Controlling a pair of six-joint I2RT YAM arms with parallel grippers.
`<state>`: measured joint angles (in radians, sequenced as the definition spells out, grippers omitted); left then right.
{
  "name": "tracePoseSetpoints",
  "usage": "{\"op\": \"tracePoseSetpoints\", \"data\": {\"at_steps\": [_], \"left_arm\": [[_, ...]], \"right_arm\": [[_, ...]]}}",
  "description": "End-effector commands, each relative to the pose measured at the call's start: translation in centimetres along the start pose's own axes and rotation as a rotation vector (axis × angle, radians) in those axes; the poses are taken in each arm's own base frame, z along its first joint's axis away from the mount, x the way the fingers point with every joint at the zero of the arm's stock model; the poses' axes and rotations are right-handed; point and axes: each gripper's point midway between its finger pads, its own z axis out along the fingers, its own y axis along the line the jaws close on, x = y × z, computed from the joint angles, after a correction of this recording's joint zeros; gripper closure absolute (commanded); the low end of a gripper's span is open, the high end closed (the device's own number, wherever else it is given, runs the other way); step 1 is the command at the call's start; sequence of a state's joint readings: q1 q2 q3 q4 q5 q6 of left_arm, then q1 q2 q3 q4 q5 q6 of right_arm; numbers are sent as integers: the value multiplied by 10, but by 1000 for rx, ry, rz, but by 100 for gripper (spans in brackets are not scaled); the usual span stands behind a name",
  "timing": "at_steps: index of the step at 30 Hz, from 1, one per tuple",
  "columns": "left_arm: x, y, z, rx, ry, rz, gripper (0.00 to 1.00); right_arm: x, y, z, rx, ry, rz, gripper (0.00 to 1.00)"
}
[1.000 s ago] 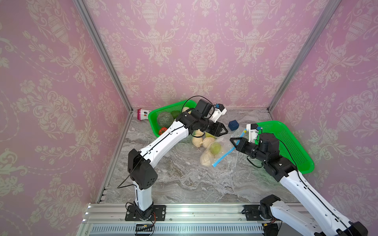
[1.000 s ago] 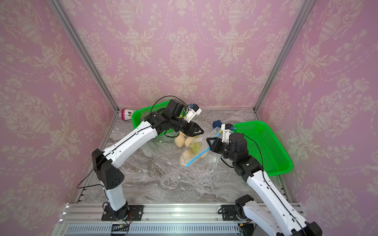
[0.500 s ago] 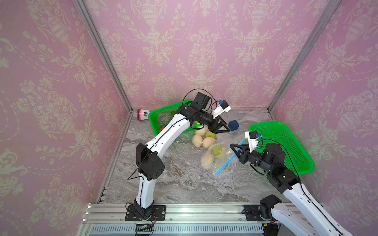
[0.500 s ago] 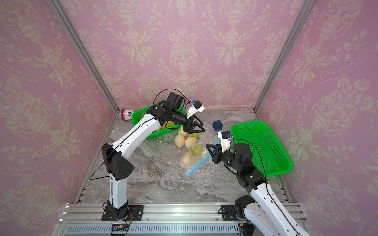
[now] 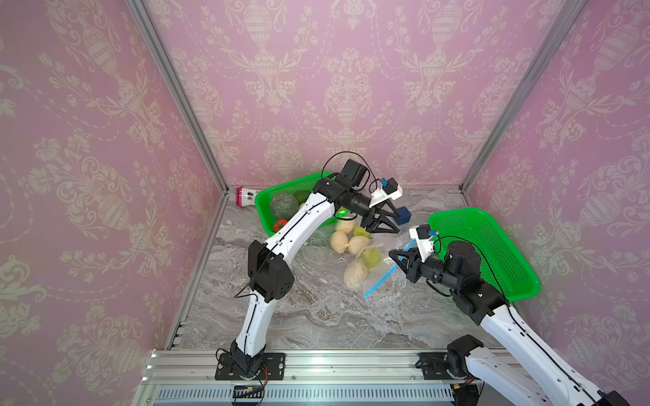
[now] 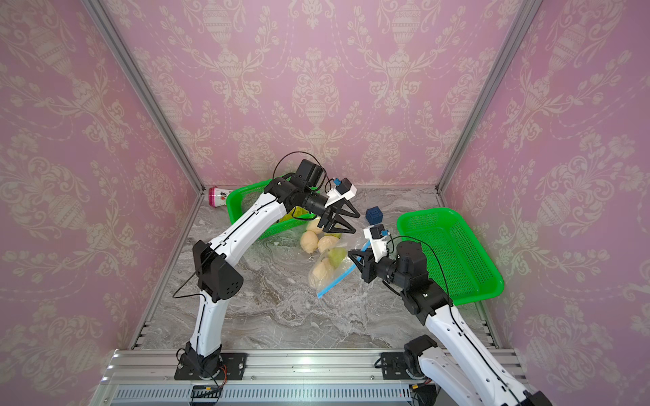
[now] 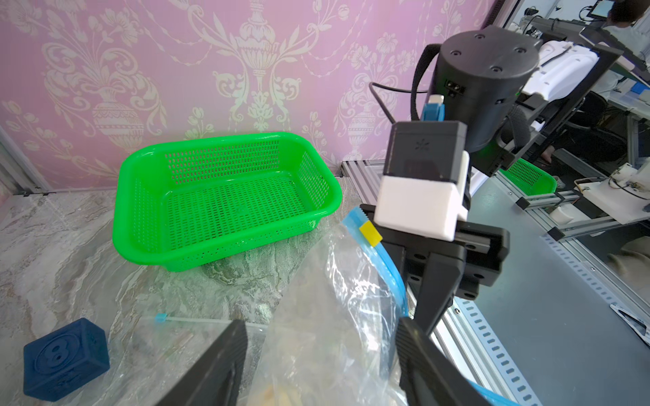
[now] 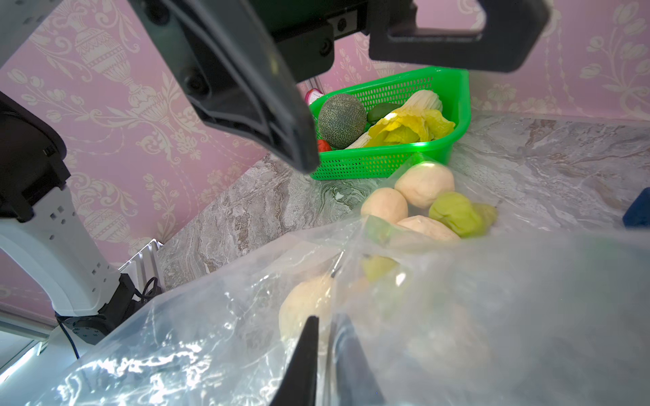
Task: Open the zip-top bag and take out the pear
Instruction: Adjust the zipper food storage bag at the center of the board.
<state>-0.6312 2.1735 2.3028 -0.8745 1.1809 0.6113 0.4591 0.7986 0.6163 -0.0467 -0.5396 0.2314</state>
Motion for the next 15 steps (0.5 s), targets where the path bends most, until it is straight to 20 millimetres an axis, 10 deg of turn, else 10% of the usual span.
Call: {"op": "tracePoseSetpoints", "data": {"at_steps": [1,15], "left_arm": [[-3,-16,5,119,-57,51,30],[6,-19,36,227,-86,44,25]], "right_arm": [[-12,9,-2,-32,-24,-50,85],[-4,11,0,-55,10,-74,85]]}}
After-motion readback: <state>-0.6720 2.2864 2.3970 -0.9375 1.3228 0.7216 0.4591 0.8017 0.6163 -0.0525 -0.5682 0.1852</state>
